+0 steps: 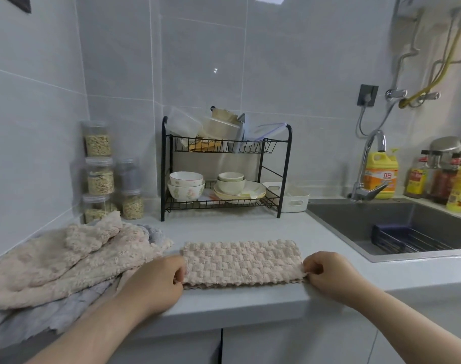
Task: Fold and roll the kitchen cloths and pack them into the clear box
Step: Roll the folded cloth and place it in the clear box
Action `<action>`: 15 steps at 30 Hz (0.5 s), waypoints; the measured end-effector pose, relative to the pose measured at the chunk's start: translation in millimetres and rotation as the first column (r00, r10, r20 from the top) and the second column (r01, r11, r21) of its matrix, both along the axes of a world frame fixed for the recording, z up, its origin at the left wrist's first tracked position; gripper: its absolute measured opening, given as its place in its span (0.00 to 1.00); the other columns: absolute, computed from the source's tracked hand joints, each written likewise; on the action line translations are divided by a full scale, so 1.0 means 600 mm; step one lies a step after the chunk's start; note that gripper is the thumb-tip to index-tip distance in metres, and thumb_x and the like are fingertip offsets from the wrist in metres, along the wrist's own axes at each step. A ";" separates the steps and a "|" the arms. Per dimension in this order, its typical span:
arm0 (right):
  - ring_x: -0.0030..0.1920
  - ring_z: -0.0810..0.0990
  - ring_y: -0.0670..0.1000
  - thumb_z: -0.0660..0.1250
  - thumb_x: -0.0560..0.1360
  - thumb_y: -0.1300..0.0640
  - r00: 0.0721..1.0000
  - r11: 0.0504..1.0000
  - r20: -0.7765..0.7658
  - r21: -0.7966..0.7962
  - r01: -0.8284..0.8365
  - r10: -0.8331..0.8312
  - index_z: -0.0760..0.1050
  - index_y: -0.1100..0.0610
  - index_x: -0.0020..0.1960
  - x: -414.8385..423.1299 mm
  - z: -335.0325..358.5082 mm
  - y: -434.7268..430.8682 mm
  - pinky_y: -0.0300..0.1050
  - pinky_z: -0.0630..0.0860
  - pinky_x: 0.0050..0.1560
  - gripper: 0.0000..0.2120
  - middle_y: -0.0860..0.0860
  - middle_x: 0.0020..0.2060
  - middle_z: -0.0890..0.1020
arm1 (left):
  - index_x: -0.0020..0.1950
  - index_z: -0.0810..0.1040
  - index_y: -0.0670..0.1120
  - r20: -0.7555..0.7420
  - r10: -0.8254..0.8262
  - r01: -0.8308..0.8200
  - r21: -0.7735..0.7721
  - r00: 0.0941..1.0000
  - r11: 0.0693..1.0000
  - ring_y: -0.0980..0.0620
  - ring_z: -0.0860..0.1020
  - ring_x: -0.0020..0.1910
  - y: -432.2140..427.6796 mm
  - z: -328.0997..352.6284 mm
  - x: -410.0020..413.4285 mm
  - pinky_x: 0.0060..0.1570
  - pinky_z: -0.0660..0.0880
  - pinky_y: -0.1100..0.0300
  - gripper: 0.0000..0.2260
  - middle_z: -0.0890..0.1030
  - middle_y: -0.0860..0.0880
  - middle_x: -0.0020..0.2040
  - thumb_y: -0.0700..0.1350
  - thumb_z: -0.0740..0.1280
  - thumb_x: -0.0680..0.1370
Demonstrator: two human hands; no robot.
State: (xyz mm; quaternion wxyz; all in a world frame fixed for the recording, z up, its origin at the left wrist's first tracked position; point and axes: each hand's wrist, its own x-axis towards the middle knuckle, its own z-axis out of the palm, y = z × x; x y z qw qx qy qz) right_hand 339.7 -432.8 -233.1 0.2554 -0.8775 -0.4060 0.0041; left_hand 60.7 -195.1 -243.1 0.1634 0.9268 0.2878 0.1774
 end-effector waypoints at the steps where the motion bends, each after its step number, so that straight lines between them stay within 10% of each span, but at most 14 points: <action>1: 0.43 0.77 0.40 0.64 0.68 0.66 1.000 1.000 0.017 -0.010 -0.009 0.009 0.81 0.57 0.43 0.002 -0.002 0.001 0.28 0.70 0.40 0.09 0.43 0.43 0.82 | 0.36 0.68 0.53 0.018 0.003 -0.003 -0.002 1.000 1.000 0.53 0.78 0.50 -0.001 -0.003 -0.001 0.46 0.76 0.54 0.08 0.79 0.54 0.46 0.40 0.61 0.70; 10: 0.46 0.74 0.44 0.63 0.70 0.62 0.997 0.996 0.076 -0.085 -0.025 0.032 0.77 0.50 0.40 -0.011 0.015 0.014 0.30 0.66 0.40 0.08 0.43 0.44 0.77 | 0.37 0.68 0.54 0.120 -0.097 0.098 -0.003 0.988 0.995 0.58 0.71 0.45 -0.010 0.003 -0.001 0.45 0.73 0.58 0.04 0.72 0.56 0.43 0.45 0.60 0.67; 15: 0.60 0.74 0.48 0.60 0.76 0.54 0.945 0.994 0.313 -0.079 -0.076 0.097 0.80 0.49 0.54 -0.037 0.044 0.062 0.42 0.69 0.60 0.12 0.45 0.59 0.79 | 0.61 0.76 0.54 0.112 -0.207 0.202 0.058 0.972 0.978 0.60 0.71 0.61 -0.010 0.036 0.049 0.64 0.68 0.60 0.13 0.74 0.61 0.60 0.48 0.62 0.78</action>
